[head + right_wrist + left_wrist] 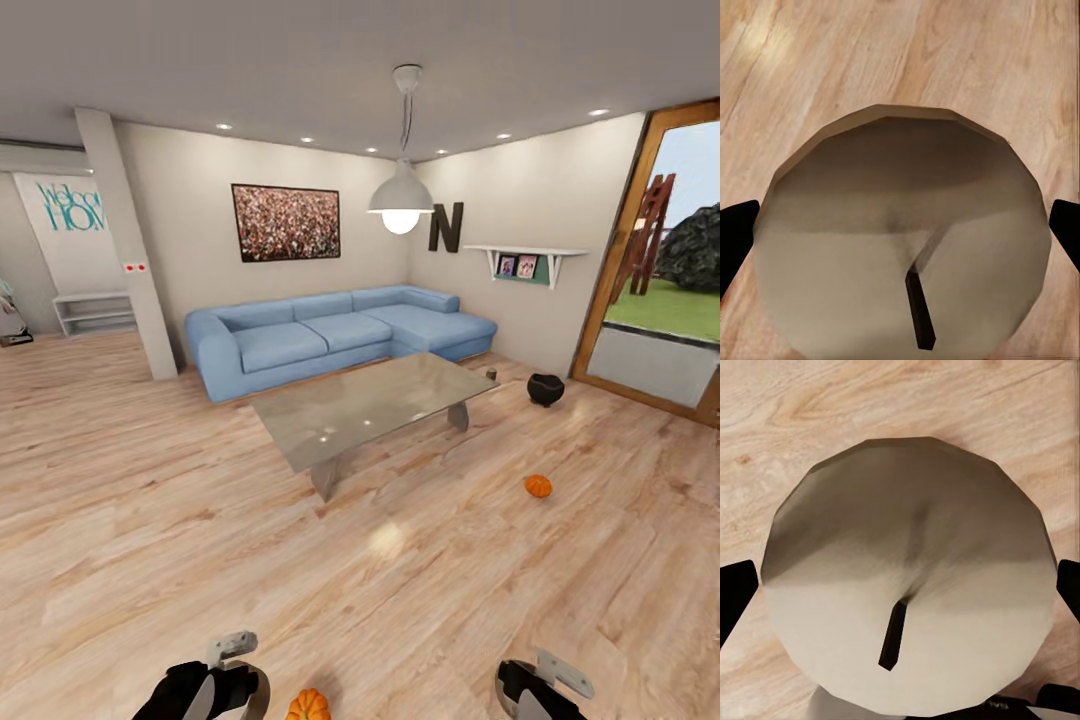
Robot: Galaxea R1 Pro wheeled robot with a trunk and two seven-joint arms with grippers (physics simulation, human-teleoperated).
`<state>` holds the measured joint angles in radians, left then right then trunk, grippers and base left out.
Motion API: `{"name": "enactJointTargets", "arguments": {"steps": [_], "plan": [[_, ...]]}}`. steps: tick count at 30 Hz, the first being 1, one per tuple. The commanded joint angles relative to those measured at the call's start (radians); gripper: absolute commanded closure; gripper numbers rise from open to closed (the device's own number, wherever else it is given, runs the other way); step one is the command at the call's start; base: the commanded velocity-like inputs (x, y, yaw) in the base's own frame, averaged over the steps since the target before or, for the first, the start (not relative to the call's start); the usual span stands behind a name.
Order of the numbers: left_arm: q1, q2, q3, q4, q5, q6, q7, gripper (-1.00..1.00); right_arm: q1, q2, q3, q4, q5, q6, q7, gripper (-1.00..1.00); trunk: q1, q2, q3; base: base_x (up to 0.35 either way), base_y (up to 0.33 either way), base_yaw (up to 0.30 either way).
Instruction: Place each of the two pumpkins and all three candles from the living room inside a cabinet in the living room (use any cabinet), then make sure every cabinet is closed, and position the cauldron so it is next to a table in the living room.
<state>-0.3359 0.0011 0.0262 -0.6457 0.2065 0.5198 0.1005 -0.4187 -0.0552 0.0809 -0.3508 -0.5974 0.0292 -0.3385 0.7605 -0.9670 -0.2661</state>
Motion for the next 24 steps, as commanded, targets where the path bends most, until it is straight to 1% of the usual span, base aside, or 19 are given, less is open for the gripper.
{"name": "enactJointTargets", "arguments": {"steps": [1, 3, 6, 24], "plan": [[0.0, 0.0, 0.0, 0.0, 0.001, 0.0, 0.0, 1.0, 0.0, 0.0, -0.01, 0.0, 0.001, 0.0, 0.002, 1.0, 0.0, 0.0, 0.001, 0.0, 0.0, -0.22], [0.0, 0.0, 0.0, 0.0, 0.001, 0.0, 0.0, 1.0, 0.0, 0.0, -0.03, 0.001, 0.001, 0.0, 0.003, 1.0, 0.0, 0.0, 0.004, 0.0, 0.0, -0.221], [0.0, -0.001, 0.0, 0.0, 0.001, 0.0, 0.0, 1.0, 0.0, 0.0, -0.038, 0.001, 0.001, 0.0, 0.003, 1.0, 0.0, 0.0, 0.007, 0.0, 0.0, -0.222], [0.0, -0.003, -0.001, 0.0, 0.0, 0.0, -0.001, 1.0, 0.0, -0.003, -0.043, 0.002, 0.001, 0.001, 0.003, 1.0, 0.0, 0.0, 0.028, 0.0, 0.0, -0.227]]}}
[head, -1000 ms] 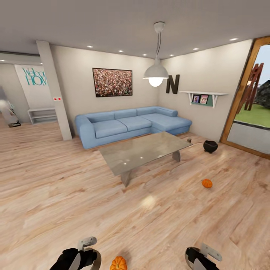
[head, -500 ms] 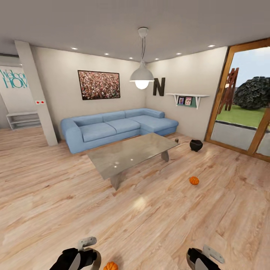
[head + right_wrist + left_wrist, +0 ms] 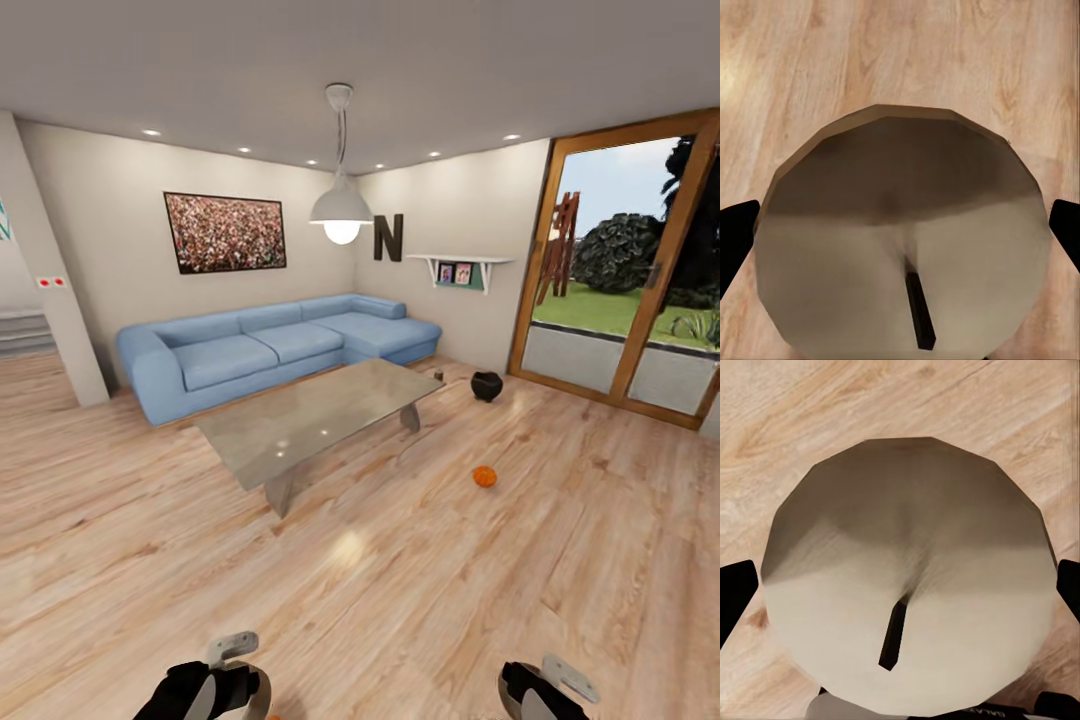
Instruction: Place each of the two pumpkins and all three candles from the living room inside a cabinet in the living room (use any cabinet), then make sure every cabinet is closed, and position the cauldron so it is next to a table in the living room.
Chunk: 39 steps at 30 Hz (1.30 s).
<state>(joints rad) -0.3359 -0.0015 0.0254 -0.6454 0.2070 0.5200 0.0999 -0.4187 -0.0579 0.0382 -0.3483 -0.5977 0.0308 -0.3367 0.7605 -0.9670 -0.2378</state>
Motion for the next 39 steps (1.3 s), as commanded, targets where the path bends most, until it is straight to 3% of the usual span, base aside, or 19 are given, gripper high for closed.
{"name": "enactJointTargets", "arguments": {"steps": [1, 18, 25, 39], "plan": [[0.0, 0.0, 0.0, 0.0, 0.0, 0.0, 0.0, 1.0, 0.0, 0.0, 0.0, 0.0, 0.001, 0.0, 0.001, 1.0, 0.0, 0.0, 0.001, 0.0, 0.0, -0.237], [0.0, -0.001, 0.0, 0.0, -0.001, 0.0, 0.001, 1.0, 0.0, 0.004, 0.0, 0.0, 0.001, -0.011, 0.0, 1.0, 0.0, 0.0, 0.017, 0.012, -0.013, -0.234], [0.0, 0.0, -0.001, 0.0, -0.001, -0.001, 0.001, 1.0, 0.0, 0.01, 0.002, -0.001, 0.002, -0.024, -0.002, 1.0, 0.0, 0.0, 0.017, 0.204, -0.186, -0.093], [0.0, 0.0, -0.001, 0.0, -0.001, -0.005, 0.001, 1.0, 0.0, 0.007, 0.002, 0.0, 0.001, -0.023, -0.002, 1.0, 0.0, 0.0, 0.017, 0.249, -0.195, -0.27]]}}
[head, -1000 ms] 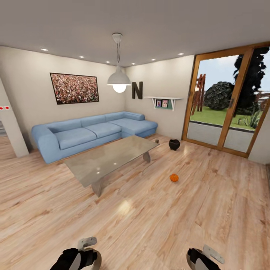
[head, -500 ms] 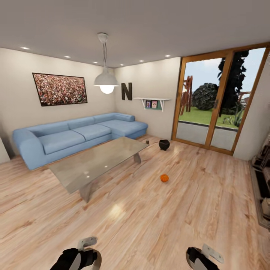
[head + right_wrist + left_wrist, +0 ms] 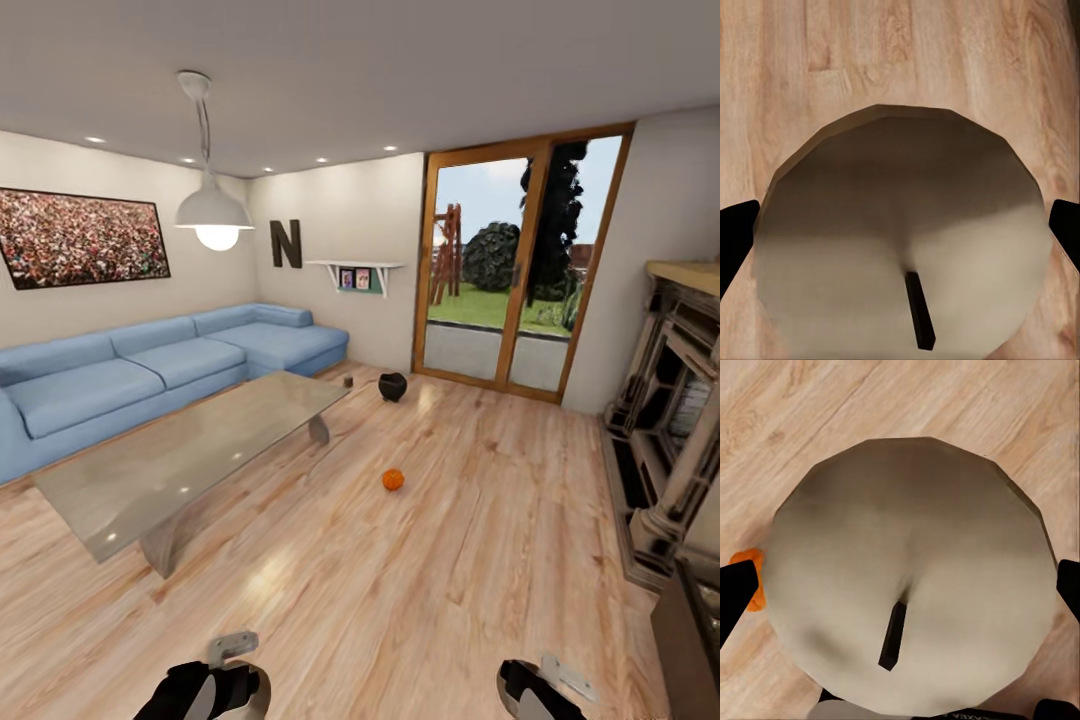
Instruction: Place each of the two pumpkins and all three candles from the living room inside a cabinet in the living room (use any cabinet), then make sure every cabinet is closed, and position the cauldron so it is next to a table in the living room.
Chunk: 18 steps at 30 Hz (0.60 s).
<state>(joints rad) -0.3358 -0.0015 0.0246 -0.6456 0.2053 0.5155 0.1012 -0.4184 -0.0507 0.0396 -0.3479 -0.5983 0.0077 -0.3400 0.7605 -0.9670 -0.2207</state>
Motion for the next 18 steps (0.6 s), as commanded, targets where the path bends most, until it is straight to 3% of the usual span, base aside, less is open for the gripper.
{"name": "enactJointTargets", "arguments": {"steps": [1, 18], "plan": [[0.0, 0.0, 0.0, 0.0, 0.0, 0.0, 0.0, 1.0, 0.0, 0.0, 0.0, 0.0, 0.002, 0.0, 0.001, 1.0, 0.0, 0.0, 0.0, 0.256, -0.159, -0.281], [0.0, 0.001, 0.0, 0.0, 0.0, 0.0, 0.0, 1.0, 0.0, 0.003, 0.0, 0.0, 0.002, 0.0, 0.001, 1.0, 0.0, 0.0, 0.0, 0.289, -0.031, -0.282]]}}
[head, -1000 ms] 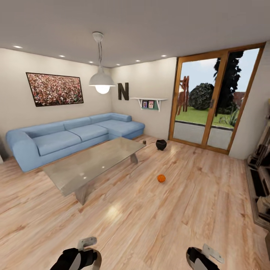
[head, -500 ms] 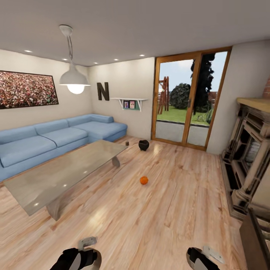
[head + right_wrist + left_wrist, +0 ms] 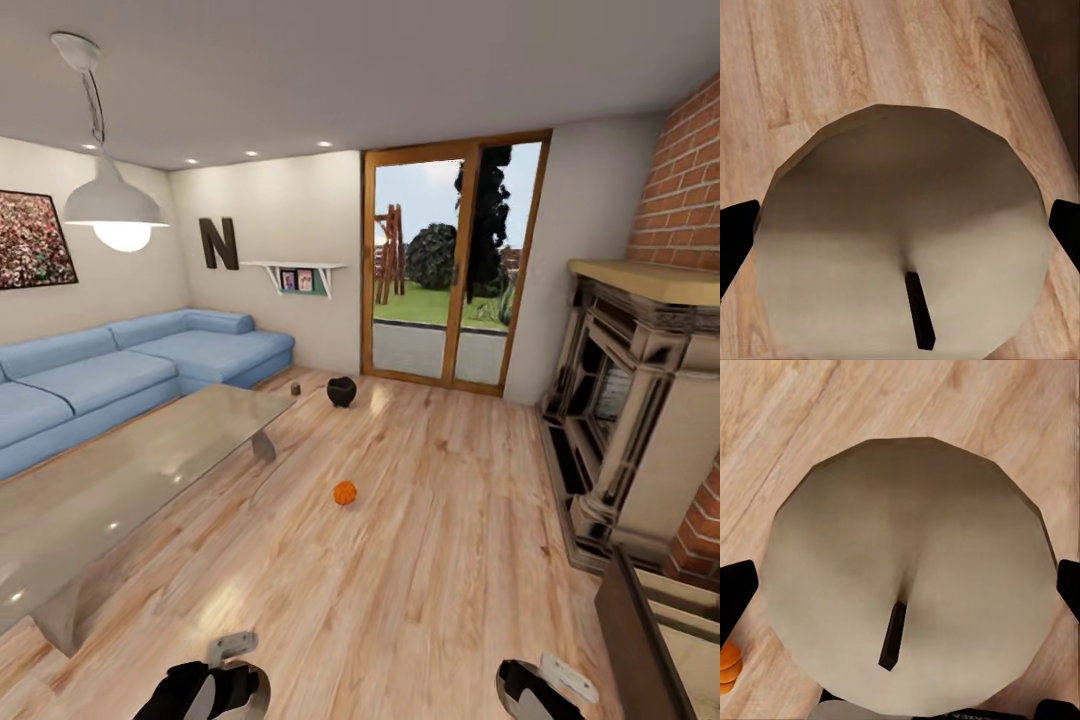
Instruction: Place each of the two pumpkins and all three candles from the living room inside a cabinet in the living room (use any cabinet), then make sure every cabinet is closed, and position the cauldron so it is next to a table in the living room.
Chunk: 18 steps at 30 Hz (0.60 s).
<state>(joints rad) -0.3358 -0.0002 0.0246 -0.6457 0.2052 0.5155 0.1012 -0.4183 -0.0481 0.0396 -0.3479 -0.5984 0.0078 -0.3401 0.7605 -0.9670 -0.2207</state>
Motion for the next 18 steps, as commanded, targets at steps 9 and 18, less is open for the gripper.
{"name": "enactJointTargets", "arguments": {"steps": [9, 18], "plan": [[0.0, 0.001, 0.0, 0.0, 0.0, 0.0, 0.0, 1.0, 0.0, 0.001, 0.0, 0.0, 0.002, 0.001, 0.001, 1.0, 0.0, 0.0, 0.0, 0.317, 0.0, -0.282], [0.0, 0.002, 0.0, 0.0, 0.0, 0.0, 0.0, 1.0, 0.0, 0.002, 0.0, 0.0, 0.002, 0.001, 0.001, 1.0, 0.0, 0.0, 0.0, 0.324, 0.0, -0.282]]}}
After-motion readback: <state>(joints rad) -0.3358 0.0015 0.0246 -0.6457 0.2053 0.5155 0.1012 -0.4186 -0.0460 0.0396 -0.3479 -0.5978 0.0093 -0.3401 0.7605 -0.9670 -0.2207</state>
